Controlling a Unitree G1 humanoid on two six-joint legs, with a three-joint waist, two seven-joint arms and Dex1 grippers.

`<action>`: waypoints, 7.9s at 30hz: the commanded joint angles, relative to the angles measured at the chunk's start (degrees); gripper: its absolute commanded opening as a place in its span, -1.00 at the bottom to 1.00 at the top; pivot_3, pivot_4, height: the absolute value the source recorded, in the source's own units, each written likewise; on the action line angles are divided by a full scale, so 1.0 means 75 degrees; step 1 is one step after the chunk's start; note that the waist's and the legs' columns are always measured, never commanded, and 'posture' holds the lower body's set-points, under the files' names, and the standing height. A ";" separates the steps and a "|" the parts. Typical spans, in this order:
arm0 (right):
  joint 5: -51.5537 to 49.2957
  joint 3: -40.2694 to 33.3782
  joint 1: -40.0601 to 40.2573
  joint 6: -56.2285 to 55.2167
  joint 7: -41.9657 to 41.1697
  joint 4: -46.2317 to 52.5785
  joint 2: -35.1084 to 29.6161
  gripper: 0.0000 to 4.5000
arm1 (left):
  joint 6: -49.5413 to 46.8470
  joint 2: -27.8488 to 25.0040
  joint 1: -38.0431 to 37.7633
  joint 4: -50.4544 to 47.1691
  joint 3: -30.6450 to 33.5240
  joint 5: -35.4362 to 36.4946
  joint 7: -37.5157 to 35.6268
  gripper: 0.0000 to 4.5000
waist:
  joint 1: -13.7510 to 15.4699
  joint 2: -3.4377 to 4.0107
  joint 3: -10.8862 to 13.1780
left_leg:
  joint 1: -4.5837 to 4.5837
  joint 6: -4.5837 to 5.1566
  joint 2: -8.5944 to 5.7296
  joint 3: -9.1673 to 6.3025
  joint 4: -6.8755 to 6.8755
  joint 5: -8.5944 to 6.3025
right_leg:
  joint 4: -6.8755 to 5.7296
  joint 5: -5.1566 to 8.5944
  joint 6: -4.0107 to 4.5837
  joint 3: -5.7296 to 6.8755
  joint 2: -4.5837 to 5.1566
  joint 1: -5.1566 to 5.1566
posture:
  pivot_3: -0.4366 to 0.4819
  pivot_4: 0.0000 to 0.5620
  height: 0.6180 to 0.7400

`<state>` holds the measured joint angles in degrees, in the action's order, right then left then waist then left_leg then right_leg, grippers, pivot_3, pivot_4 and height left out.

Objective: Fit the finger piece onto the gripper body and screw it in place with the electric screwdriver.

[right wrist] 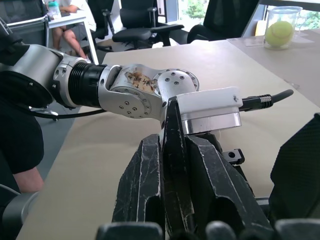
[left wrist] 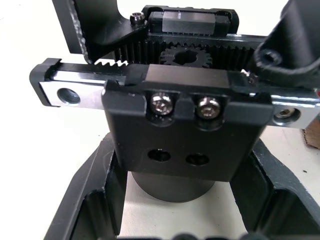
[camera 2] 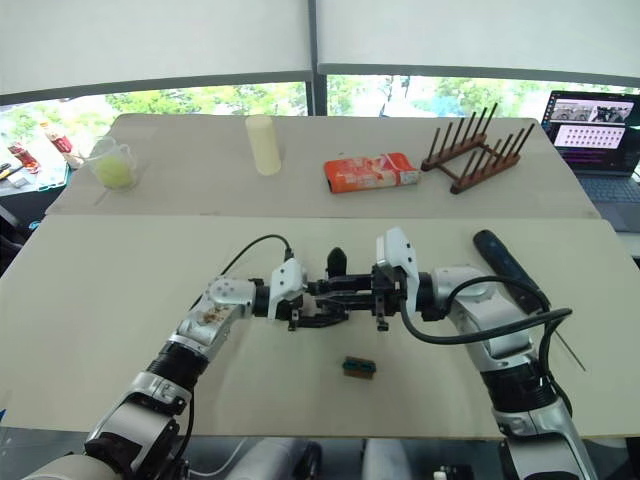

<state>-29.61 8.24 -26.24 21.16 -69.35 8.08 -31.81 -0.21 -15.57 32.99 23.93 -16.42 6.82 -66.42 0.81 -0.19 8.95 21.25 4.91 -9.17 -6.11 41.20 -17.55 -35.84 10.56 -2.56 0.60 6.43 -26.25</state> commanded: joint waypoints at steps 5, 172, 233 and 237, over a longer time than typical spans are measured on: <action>0.0241 0.0091 -0.0125 -0.0301 -0.0439 -0.0320 -0.0140 -0.86 | -0.0007 0.0026 0.0034 -0.0286 0.0026 0.0081 0.0008 0.02 | -0.0002 0.0000 0.0000 | 0.0000 0.0000 -0.0001 0.0000 0.0000 0.0000 | 0.0000 0.0000 0.0000 0.0000 0.0000 0.0001 | -0.05 -0.47 1.00; 0.0833 0.0931 -0.1710 0.1520 -0.0615 0.0740 -0.1971 -0.87 | 0.0523 0.0355 0.0365 0.0592 0.0123 -0.0072 0.0049 0.03 | 0.0152 0.0003 -0.0217 | 0.0008 0.0020 0.0004 -0.0016 -0.0046 -0.0014 | 0.0098 -0.0020 0.0009 0.0005 0.0010 0.0001 | -0.05 -0.47 1.00; 0.1980 0.2717 -0.2816 0.3568 -0.1030 0.0450 -0.2338 -0.87 | 0.0417 0.0543 0.0389 0.0543 0.0197 -0.0042 0.0141 0.03 | 0.0177 0.0002 -0.0220 | -0.0006 0.0009 0.0004 -0.0017 -0.0033 -0.0014 | 0.0089 -0.0030 0.0014 0.0006 0.0012 0.0017 | -0.05 -0.47 1.00; 0.2149 0.2790 -0.2870 0.3271 -0.1155 0.0119 -0.2181 -0.87 | 0.0410 0.0538 0.0375 0.0523 0.0185 -0.0035 0.0116 0.03 | 0.0174 0.0002 -0.0220 | -0.0006 0.0009 0.0003 -0.0016 -0.0032 -0.0014 | 0.0089 -0.0031 0.0013 0.0005 0.0012 0.0018 | -0.05 -0.47 1.00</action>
<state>-17.02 24.51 -49.37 45.78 -77.91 11.54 -47.72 2.54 -11.90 35.14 30.29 -16.29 4.59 -65.31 2.12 -0.18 7.30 21.20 4.98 -9.15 -6.23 40.97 -17.65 -35.18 10.33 -2.46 0.64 6.51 -26.11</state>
